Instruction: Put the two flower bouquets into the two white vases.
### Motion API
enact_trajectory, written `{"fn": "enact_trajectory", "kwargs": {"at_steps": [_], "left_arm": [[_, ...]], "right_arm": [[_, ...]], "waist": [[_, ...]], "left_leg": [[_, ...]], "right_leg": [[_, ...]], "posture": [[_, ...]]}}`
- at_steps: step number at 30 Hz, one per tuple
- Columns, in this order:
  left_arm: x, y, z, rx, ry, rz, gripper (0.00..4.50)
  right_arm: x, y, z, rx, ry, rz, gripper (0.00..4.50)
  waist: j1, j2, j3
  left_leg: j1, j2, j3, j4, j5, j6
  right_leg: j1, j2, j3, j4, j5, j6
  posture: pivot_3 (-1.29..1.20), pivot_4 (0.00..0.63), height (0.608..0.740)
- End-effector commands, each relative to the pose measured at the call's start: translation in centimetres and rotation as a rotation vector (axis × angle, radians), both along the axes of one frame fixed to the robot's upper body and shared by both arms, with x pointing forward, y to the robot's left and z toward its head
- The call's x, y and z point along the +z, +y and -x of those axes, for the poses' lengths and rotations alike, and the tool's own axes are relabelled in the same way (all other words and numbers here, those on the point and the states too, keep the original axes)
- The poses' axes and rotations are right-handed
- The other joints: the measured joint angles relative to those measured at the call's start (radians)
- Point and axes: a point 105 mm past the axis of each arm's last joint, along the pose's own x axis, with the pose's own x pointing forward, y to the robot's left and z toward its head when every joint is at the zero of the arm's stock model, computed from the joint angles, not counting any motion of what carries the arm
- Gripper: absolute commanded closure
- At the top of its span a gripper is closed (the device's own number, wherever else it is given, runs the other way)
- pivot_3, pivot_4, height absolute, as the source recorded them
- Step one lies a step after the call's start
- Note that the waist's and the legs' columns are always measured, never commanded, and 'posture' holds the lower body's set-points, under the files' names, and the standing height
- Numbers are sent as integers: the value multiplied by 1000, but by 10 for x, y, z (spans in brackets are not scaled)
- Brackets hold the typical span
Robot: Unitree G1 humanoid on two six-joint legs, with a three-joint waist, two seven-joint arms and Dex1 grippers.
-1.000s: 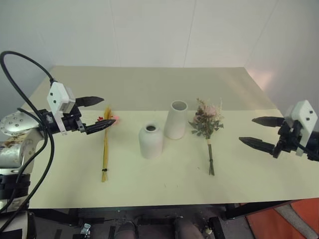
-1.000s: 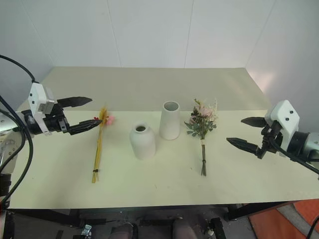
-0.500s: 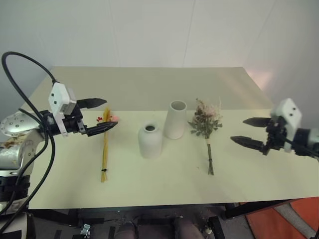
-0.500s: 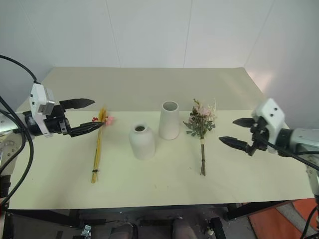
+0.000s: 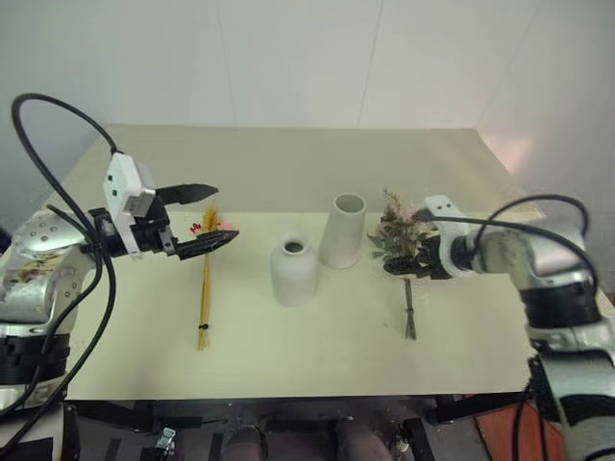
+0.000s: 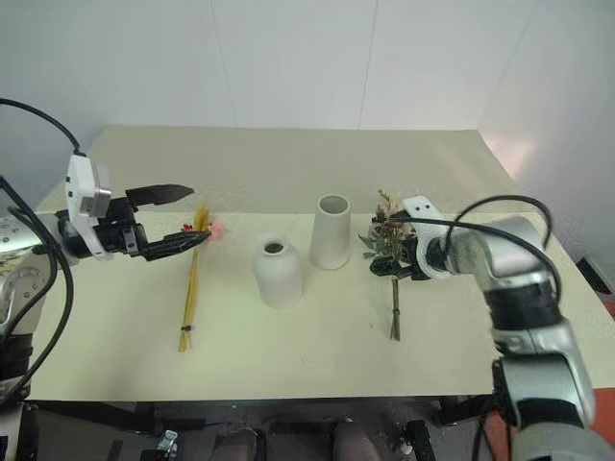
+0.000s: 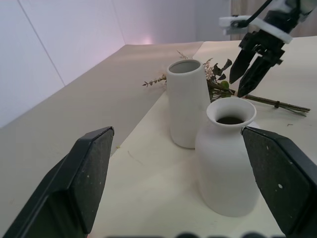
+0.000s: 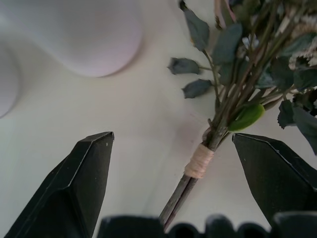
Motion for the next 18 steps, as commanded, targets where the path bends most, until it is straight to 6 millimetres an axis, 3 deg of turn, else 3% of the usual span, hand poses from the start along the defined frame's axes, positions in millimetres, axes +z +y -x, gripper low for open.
{"fn": "enact_trajectory", "kwargs": {"at_steps": [1,8,11,18], "left_arm": [[11,-7,7,-52,-46,4,27],[9,-12,10,-78,-45,-1,27],[7,-11,11,-70,-43,3,0],[7,-9,12,-58,-46,5,0]], "right_arm": [[-4,-10,-7,-90,73,60,0],[-20,-7,-18,-91,134,104,0],[-18,0,-25,-66,111,96,554],[-8,7,-30,-55,86,68,2965]], "waist": [[0,0,0],[-12,0,0],[-13,0,0],[-27,0,0]], "left_leg": [[-2,0,0,0,0,0],[-4,0,0,1,0,0],[-3,0,0,1,0,0],[-3,1,-1,1,0,0]], "right_leg": [[-2,0,0,0,1,-2],[-5,1,0,2,4,-3],[-4,1,0,2,3,-2],[-4,2,0,3,4,-2]], "posture": [[0,150,740],[0,150,740],[0,150,740],[0,150,740]]}}
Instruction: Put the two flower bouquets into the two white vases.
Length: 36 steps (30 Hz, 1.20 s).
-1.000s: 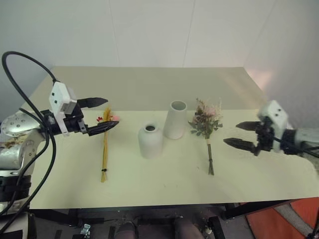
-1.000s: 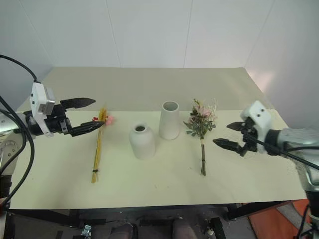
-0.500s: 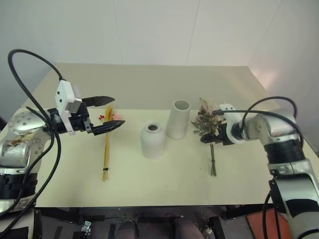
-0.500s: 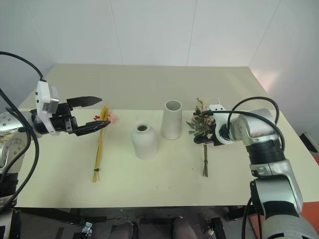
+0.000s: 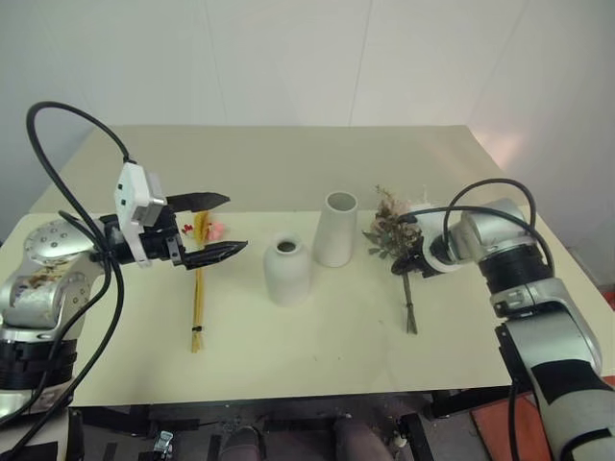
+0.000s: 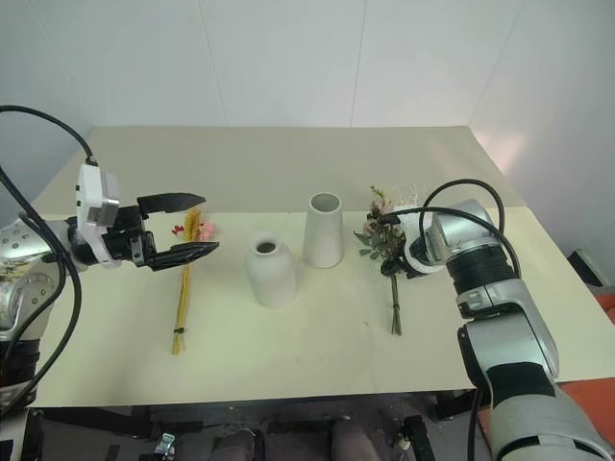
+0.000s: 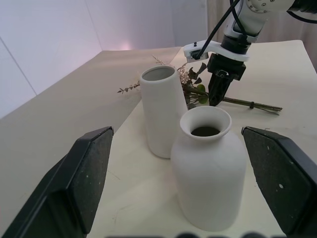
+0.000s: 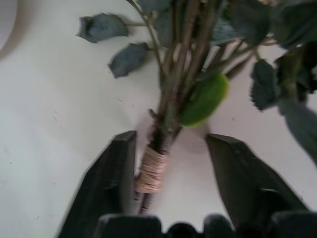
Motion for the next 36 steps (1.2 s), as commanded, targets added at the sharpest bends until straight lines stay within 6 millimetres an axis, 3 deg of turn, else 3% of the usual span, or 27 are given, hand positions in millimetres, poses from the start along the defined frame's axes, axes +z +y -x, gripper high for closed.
{"fn": "enact_trajectory", "kwargs": {"at_steps": [1,4,7,12,16,21,27,31,36], "left_arm": [[13,1,5,0,-58,5,0],[13,2,4,4,-61,5,0],[14,3,3,8,-65,5,0],[18,5,2,18,-56,40,0],[23,4,2,7,-17,95,0],[33,1,4,-11,48,170,0],[34,3,3,4,54,135,0],[34,4,3,9,50,128,0],[33,4,4,15,43,126,0]], "right_arm": [[14,5,-4,12,-38,-34,3345],[18,2,-5,-29,-46,-54,4292],[24,-6,-8,-99,-81,-65,4290],[73,-20,-24,-166,-511,-102,4290],[128,-18,-21,-204,-885,-250,4290],[182,7,2,-68,-1195,-460,4290],[226,46,26,103,-1401,-599,4290],[236,73,33,190,-1428,-667,4290],[227,101,33,273,-1427,-656,4290]], "waist": [[-3,0,0],[-8,0,0],[-9,0,0],[-9,0,0],[-11,0,0],[-12,0,0],[-13,1,0],[-14,1,1],[-11,1,1]], "left_leg": [[0,0,0,0,0,0],[-1,0,0,0,0,0],[-1,0,0,0,0,0],[-2,0,-1,0,0,0],[-2,0,-1,0,0,0],[-1,0,-1,0,0,0],[-1,0,-1,0,0,0],[0,0,-1,0,0,0],[-1,0,-1,0,0,0]], "right_leg": [[0,0,0,0,0,0],[0,0,0,0,0,0],[0,0,0,0,0,0],[-1,0,0,0,0,0],[-1,0,0,0,0,1],[-1,0,0,1,0,2],[-1,0,0,1,1,-1],[-1,0,0,2,1,-1],[-1,0,0,1,1,-1]], "posture": [[0,150,740],[0,150,740],[0,150,740],[0,150,740],[0,150,740],[0,150,740],[0,150,740],[0,150,740],[0,150,740]]}}
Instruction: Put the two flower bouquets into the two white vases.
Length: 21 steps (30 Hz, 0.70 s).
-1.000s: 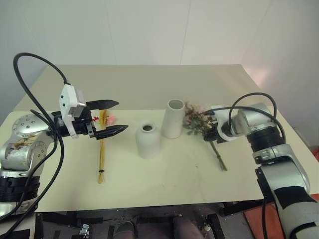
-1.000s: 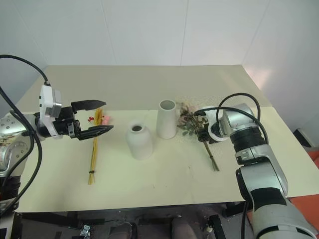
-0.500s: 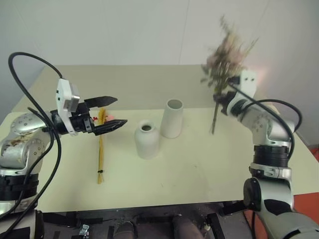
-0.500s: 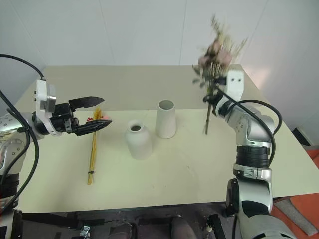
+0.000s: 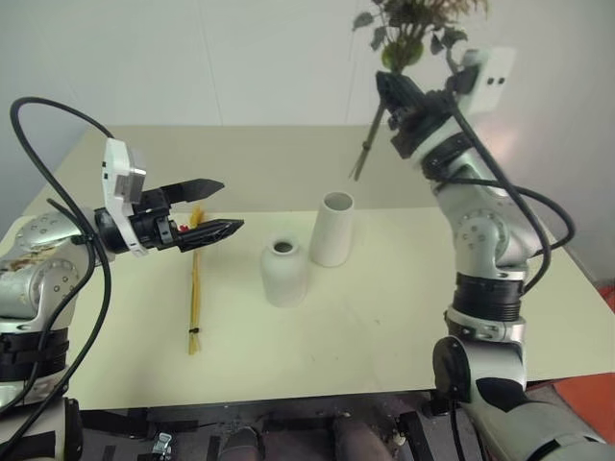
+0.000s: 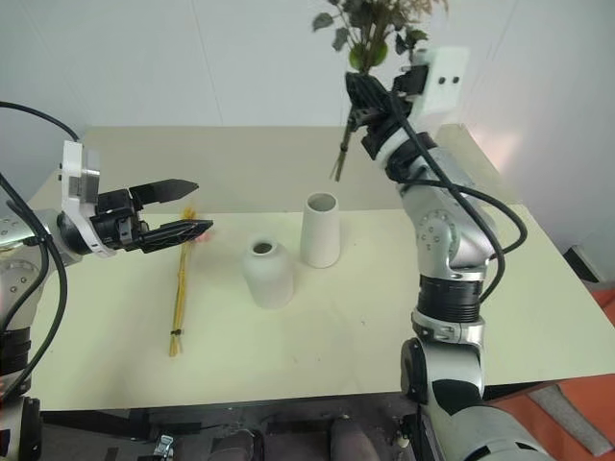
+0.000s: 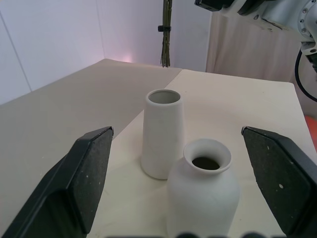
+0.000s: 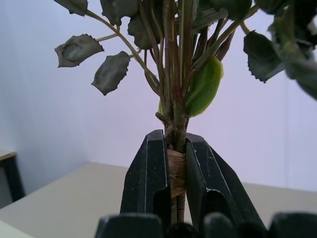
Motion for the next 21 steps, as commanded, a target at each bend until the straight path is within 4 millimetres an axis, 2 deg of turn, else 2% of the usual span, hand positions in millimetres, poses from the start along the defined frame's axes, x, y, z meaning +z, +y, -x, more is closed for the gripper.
{"fn": "enact_trajectory", "kwargs": {"at_steps": [1,9,21], "left_arm": [[14,2,6,8,-72,-22,0],[13,4,8,18,-71,-21,0],[11,7,12,36,-68,-28,0]], "right_arm": [[12,13,11,32,-91,20,4290],[5,17,14,48,-86,56,4290],[-35,15,-2,12,4,102,4290]], "waist": [[1,0,0],[2,0,0],[0,0,0]], "left_leg": [[0,0,0,0,0,0],[0,0,0,0,0,0],[0,0,0,0,0,0]], "right_leg": [[0,0,0,0,0,0],[0,0,0,0,0,0],[0,0,0,0,0,0]], "posture": [[0,150,740],[0,150,740],[0,150,740]]}}
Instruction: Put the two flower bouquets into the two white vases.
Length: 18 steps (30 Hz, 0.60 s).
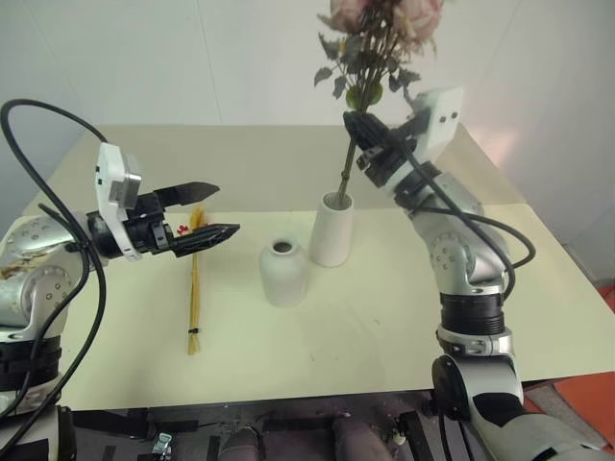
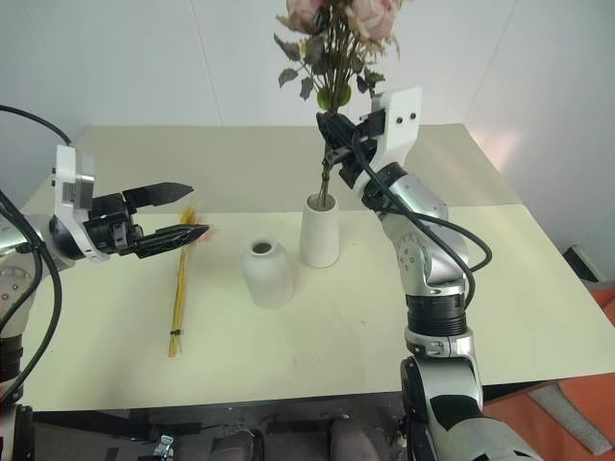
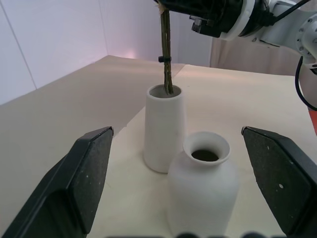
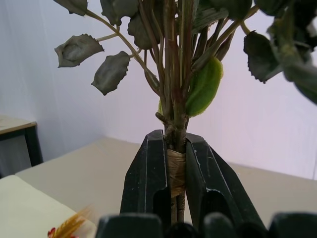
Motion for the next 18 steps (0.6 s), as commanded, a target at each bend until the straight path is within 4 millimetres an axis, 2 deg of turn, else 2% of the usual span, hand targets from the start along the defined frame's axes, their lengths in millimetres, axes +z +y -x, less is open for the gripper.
{"fn": "enact_trajectory", "kwargs": {"at_steps": [1,12,18], "left_arm": [[14,2,7,6,-64,-9,0],[14,6,6,18,-63,-12,0],[9,7,6,32,-56,-4,0]], "right_arm": [[4,0,4,-3,-51,-4,4290],[-34,1,-9,-81,-44,27,4290],[-47,-2,0,-108,-70,62,2215]], "waist": [[1,0,0],[1,0,0],[1,0,0]], "left_leg": [[0,0,0,0,0,0],[0,0,0,0,0,0],[0,0,0,0,0,0]], "right_leg": [[0,0,0,0,0,0],[0,0,0,0,0,0],[0,0,0,0,0,0]], "posture": [[0,150,740],[0,150,740],[0,150,740]]}}
